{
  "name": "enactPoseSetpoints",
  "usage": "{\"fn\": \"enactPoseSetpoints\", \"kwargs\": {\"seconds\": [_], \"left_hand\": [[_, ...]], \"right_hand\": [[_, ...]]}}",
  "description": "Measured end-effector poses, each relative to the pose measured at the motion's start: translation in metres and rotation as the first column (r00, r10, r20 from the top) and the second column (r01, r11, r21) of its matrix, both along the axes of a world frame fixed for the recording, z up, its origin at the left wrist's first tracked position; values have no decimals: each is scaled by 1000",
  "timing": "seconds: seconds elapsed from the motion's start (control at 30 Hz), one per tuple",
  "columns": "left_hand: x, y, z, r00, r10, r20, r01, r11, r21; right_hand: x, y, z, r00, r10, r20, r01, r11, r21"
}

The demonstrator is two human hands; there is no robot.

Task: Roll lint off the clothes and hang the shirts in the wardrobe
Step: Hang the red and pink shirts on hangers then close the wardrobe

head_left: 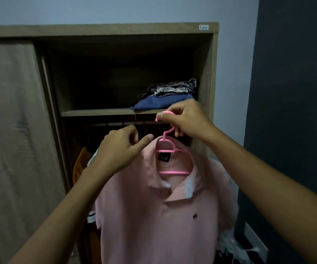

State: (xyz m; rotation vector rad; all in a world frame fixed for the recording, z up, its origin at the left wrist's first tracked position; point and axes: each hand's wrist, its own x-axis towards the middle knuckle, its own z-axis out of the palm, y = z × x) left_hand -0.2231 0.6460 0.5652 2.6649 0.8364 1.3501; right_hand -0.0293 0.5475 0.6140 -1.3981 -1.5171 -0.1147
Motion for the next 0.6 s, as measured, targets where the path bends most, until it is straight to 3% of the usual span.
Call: {"fn": "enactPoseSetpoints", "kwargs": {"seconds": [0.03, 0.17, 0.23, 0.33, 0.47, 0.53, 0.6], "left_hand": [[3, 4, -3, 1000, -23, -5, 24, 999, 32], [19, 19, -18, 957, -146, -250, 159, 987, 31], [25, 24, -26, 950, -195, -245, 203, 979, 7], [29, 29, -34, 961, -192, -199, 199, 980, 14], [29, 42, -38, 969, -218, -117, 209, 974, -84], [29, 53, -40, 973, -226, -52, 217, 967, -129], [30, 61, -43, 974, -224, -30, 216, 963, -158]], "right_hand": [[-2, 0, 3, 1000, 4, 14, -4, 1000, 8], [-5, -10, 12, 997, -18, 81, 15, 999, 33], [0, -16, 16, 999, -1, 34, -2, 995, 96], [16, -25, 7, 1000, 12, 18, -13, 998, 63], [57, -34, -24, 989, -73, 126, 98, 974, -202], [73, -43, -42, 986, -37, 162, 101, 907, -408], [81, -50, -56, 987, 3, 163, 81, 860, -504]]}}
